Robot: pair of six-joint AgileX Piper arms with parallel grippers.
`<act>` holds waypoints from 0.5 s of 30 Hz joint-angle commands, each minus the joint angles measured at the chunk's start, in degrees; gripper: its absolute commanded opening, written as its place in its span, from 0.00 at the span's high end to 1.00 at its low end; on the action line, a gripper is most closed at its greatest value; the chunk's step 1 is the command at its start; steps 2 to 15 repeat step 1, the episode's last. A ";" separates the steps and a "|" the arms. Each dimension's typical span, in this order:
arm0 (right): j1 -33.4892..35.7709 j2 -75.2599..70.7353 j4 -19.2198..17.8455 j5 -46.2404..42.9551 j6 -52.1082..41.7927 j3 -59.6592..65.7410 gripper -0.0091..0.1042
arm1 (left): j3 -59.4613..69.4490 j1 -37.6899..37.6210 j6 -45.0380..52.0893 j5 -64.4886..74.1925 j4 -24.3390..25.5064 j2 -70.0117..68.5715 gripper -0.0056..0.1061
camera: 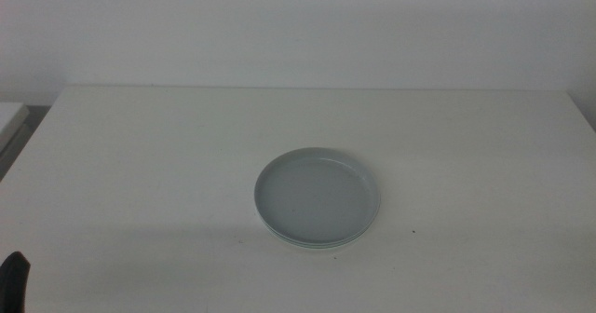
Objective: Stack the three bowls on top of each other.
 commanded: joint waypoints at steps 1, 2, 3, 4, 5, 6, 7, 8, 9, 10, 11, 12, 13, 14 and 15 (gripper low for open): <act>-0.46 -0.26 -0.08 -0.56 -0.34 0.11 0.10 | 0.03 -0.02 -0.08 -0.80 -0.22 -0.26 0.11; -0.46 -0.26 -0.08 -0.56 -0.34 0.11 0.10 | 0.03 -0.02 -0.08 -0.80 -0.22 -0.26 0.11; -0.46 -0.26 -0.08 -0.56 -0.34 0.11 0.10 | 0.03 -0.02 -0.08 -0.80 -0.22 -0.26 0.11; -0.46 -0.26 -0.08 -0.56 -0.34 0.11 0.10 | 0.03 -0.02 -0.08 -0.80 -0.22 -0.26 0.11; -0.46 -0.26 -0.08 -0.56 -0.34 0.11 0.10 | 0.03 -0.02 -0.08 -0.80 -0.22 -0.26 0.11; -0.46 -0.26 -0.08 -0.56 -0.34 0.11 0.10 | 0.03 -0.02 -0.08 -0.80 -0.22 -0.26 0.11; -0.46 -0.26 -0.08 -0.56 -0.34 0.11 0.10 | 0.03 -0.02 -0.08 -0.80 -0.22 -0.26 0.11; -0.46 -0.26 -0.08 -0.56 -0.34 0.11 0.10 | 0.03 -0.02 -0.08 -0.80 -0.22 -0.26 0.11; -0.46 -0.26 -0.08 -0.56 -0.34 0.11 0.10 | 0.03 -0.02 -0.08 -0.80 -0.22 -0.26 0.11; -0.46 -0.26 -0.08 -0.56 -0.34 0.11 0.10 | 0.03 -0.02 -0.08 -0.80 -0.22 -0.26 0.11; -0.46 -0.26 -0.08 -0.56 -0.34 0.11 0.10 | 0.03 -0.02 -0.08 -0.80 -0.22 -0.26 0.11; -0.46 -0.26 -0.08 -0.56 -0.34 0.11 0.10 | 0.03 -0.02 -0.08 -0.80 -0.22 -0.26 0.11; -0.46 -0.26 -0.08 -0.56 -0.34 0.11 0.10 | 0.03 -0.02 -0.08 -0.80 -0.22 -0.26 0.11; -0.46 -0.26 -0.08 -0.56 -0.34 0.11 0.10 | 0.03 -0.02 -0.08 -0.80 -0.22 -0.26 0.11; -0.46 -0.26 -0.08 -0.56 -0.34 0.11 0.10 | 0.03 -0.02 -0.08 -0.80 -0.22 -0.26 0.11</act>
